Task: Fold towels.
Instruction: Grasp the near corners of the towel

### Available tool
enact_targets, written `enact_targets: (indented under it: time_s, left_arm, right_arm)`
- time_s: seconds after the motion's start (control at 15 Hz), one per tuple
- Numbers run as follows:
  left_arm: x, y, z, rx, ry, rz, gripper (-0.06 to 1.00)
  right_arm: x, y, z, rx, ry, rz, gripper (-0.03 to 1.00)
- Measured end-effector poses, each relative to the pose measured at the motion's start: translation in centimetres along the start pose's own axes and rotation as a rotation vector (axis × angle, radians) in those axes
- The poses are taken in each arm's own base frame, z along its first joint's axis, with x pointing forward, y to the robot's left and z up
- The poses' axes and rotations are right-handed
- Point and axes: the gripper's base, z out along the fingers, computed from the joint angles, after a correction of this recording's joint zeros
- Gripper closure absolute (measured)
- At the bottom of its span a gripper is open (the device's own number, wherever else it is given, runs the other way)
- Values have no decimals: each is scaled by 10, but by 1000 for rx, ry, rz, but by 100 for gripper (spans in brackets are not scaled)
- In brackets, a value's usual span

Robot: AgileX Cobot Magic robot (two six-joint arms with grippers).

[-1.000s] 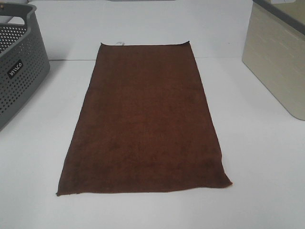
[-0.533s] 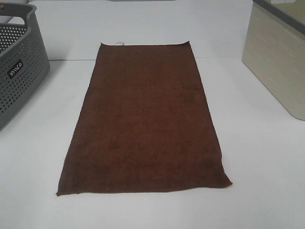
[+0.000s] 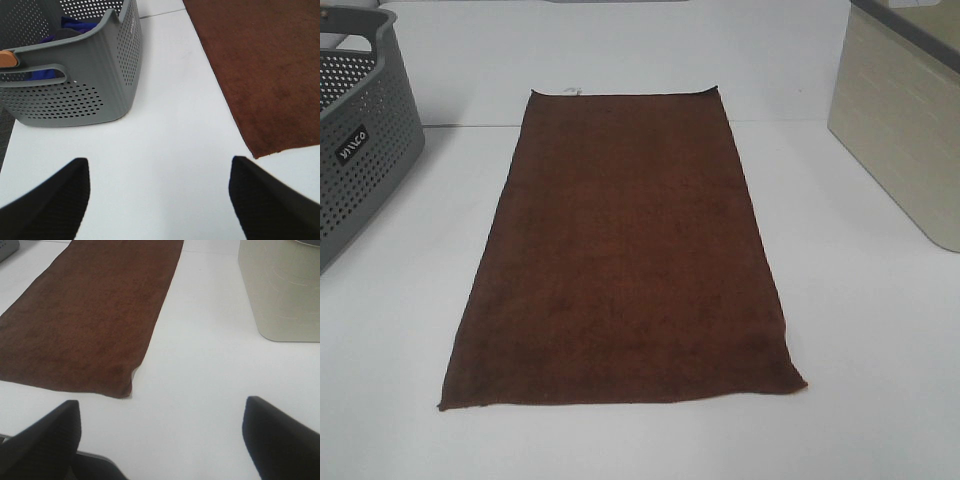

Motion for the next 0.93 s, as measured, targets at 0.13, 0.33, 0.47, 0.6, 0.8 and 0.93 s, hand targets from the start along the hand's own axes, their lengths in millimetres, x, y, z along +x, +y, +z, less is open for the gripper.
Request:
enact_targets:
  time_s: [0.13, 0.33, 0.47, 0.6, 0.8, 0.93]
  left_arm:
    - [0, 0, 0, 0, 0, 0, 21]
    - [0, 0, 0, 0, 0, 0, 21]
    - [0, 0, 0, 0, 0, 0, 21]
    - [0, 0, 0, 0, 0, 0, 21]
    - [-1, 0, -1, 2, -8, -7, 21]
    - [-12, -1, -4, 15, -104, -55, 21]
  right_arm:
    - [0, 0, 0, 1, 0, 0, 14]
    - [0, -3, 0, 29, 5, -12, 14]
    - [1, -7, 0, 72, 13, -13, 14]
    - [1, -7, 0, 74, 13, -14, 14]
    - [1, -7, 0, 74, 13, -13, 14]
    - [-2, -7, 1, 74, 21, 0, 14]
